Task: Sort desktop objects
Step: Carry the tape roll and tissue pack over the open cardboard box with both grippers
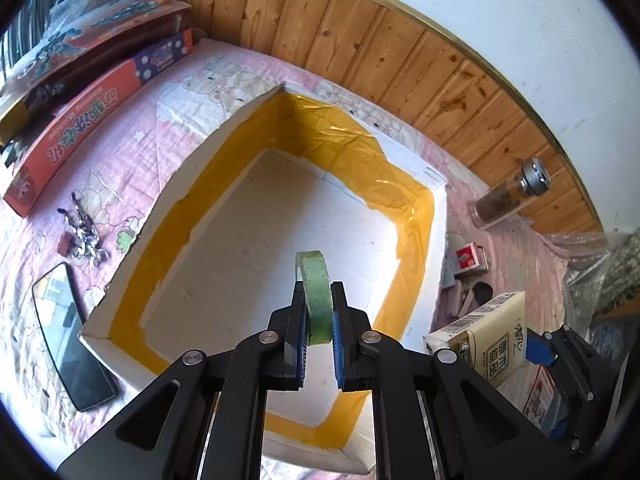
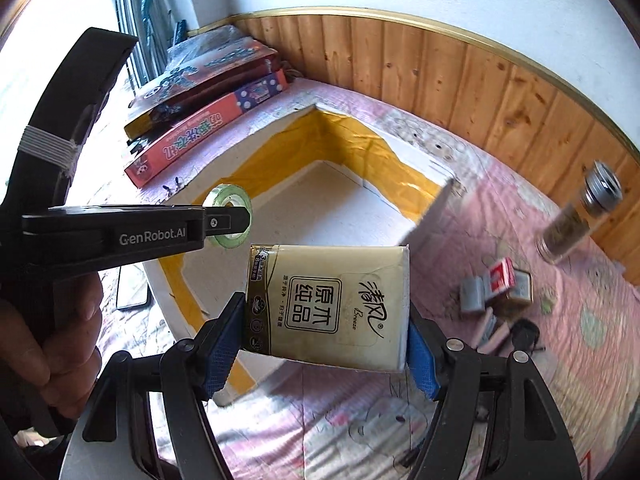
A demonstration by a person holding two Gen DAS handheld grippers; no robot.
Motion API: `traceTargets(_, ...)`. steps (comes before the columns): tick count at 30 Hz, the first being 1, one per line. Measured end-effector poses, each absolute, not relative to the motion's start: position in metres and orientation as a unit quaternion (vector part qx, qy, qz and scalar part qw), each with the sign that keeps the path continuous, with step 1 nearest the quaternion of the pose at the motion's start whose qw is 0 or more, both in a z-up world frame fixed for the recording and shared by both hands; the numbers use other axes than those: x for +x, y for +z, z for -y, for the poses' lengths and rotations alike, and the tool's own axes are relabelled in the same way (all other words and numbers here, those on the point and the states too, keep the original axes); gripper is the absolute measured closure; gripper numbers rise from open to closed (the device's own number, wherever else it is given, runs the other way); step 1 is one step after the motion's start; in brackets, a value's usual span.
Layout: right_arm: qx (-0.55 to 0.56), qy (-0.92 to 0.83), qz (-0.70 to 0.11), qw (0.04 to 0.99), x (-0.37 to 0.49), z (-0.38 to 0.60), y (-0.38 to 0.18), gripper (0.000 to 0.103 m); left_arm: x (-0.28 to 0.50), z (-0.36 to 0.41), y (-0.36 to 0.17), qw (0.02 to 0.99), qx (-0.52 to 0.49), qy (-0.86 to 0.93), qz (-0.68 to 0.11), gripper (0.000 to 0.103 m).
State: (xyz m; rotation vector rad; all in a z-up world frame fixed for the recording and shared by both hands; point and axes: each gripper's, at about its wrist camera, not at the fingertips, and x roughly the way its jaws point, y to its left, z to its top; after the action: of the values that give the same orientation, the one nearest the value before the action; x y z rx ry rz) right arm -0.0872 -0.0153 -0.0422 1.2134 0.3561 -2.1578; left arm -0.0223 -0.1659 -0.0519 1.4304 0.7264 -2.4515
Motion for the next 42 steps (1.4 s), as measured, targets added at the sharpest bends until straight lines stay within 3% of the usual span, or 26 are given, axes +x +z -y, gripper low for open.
traceTargets(42, 0.48, -0.785, -0.211, 0.331, -0.2, 0.072, -0.1, 0.03, -0.12, 0.185, -0.105, 0.11, 0.539, -0.813, -0.19, 0.093)
